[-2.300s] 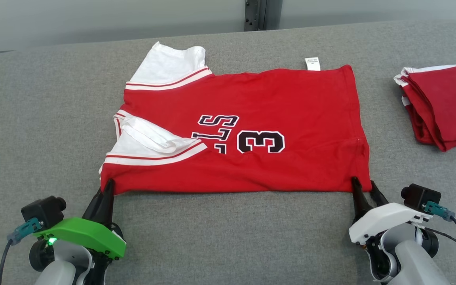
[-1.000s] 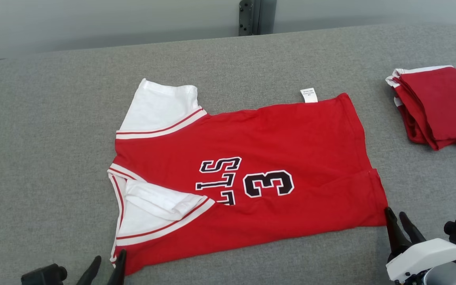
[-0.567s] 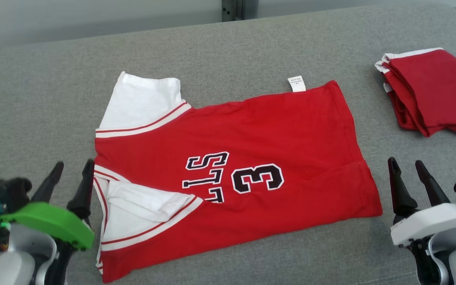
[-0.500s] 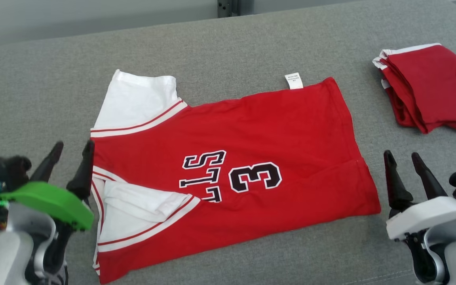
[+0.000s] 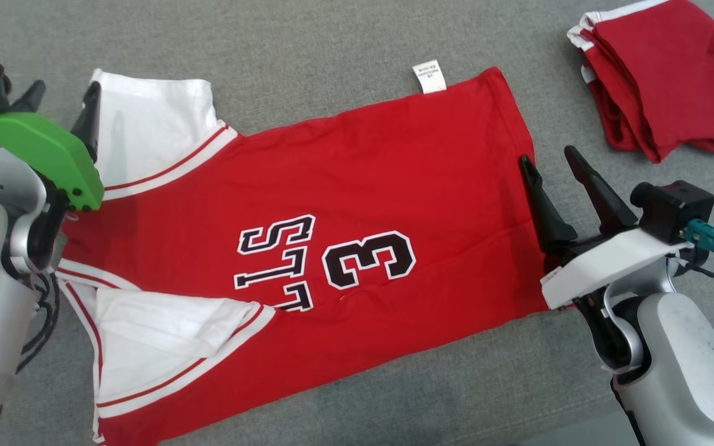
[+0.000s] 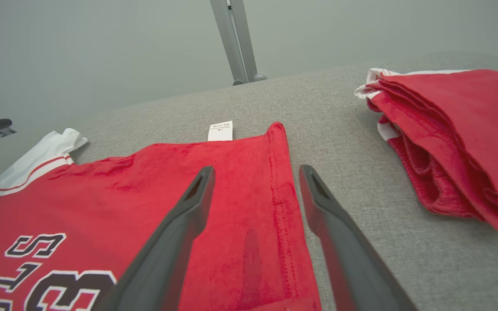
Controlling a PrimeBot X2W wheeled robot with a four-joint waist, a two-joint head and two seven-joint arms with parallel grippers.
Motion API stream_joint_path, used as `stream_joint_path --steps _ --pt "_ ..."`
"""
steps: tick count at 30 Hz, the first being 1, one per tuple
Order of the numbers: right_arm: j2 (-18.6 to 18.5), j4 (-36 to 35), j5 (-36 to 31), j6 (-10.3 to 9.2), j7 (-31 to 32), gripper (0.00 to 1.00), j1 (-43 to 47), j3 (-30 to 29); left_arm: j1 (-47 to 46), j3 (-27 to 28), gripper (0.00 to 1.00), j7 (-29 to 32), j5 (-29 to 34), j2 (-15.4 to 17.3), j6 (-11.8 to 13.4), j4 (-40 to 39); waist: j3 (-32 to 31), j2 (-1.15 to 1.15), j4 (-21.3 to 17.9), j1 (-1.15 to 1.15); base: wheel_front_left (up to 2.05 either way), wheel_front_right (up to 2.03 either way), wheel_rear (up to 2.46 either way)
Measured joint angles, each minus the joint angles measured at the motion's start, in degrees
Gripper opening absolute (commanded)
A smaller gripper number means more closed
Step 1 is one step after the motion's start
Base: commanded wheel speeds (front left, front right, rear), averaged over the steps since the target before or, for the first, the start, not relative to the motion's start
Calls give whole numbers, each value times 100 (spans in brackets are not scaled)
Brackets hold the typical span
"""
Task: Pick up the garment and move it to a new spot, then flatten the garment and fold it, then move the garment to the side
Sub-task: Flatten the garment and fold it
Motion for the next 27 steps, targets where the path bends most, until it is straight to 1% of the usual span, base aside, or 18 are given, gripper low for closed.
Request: stream_joint_path --steps 6,12,13,14,15,16,17,19,22,25,27 --pt "-80 110 78 0 -145 100 -335 219 -453 -116 100 115 181 48 -56 535 411 0 -217 0 0 0 0" --pt "-163 199 94 0 -222 100 -510 335 -634 -188 100 105 246 37 -21 871 622 0 -375 0 0 0 0" --pt "-194 200 94 0 -222 100 -528 354 -649 -200 74 92 246 21 -22 896 628 0 -378 0 0 0 0" --pt "-237 203 93 0 -222 100 -547 365 -660 -212 74 89 246 -2 -31 916 625 0 -372 0 0 0 0" --pt "-288 202 83 0 -216 100 -592 382 -669 -240 30 81 249 -11 -56 931 617 0 -360 0 0 0 0" --pt "-338 200 80 0 -190 100 -646 400 -671 -268 14 77 260 -29 -71 937 605 0 -342 0 0 0 0" --pt "-389 201 63 0 -163 100 -708 424 -671 -291 0 47 260 -53 -83 939 590 0 -319 0 0 0 0" --pt "-541 214 -42 0 -36 100 -875 490 -669 -361 0 38 263 -113 -159 931 551 0 -260 0 0 0 0" --pt "-821 348 -349 0 181 100 -1235 642 -659 -427 0 -105 307 -136 -202 859 501 0 -164 0 0 0 0" --pt "-938 636 -337 1 474 100 -1632 869 -658 -536 0 -297 464 -172 -225 678 458 0 -39 0 0 0 0" --pt "-1104 922 -432 1 657 100 -1917 1037 -634 -552 0 -401 459 -259 -233 516 436 0 63 0 0 0 0"
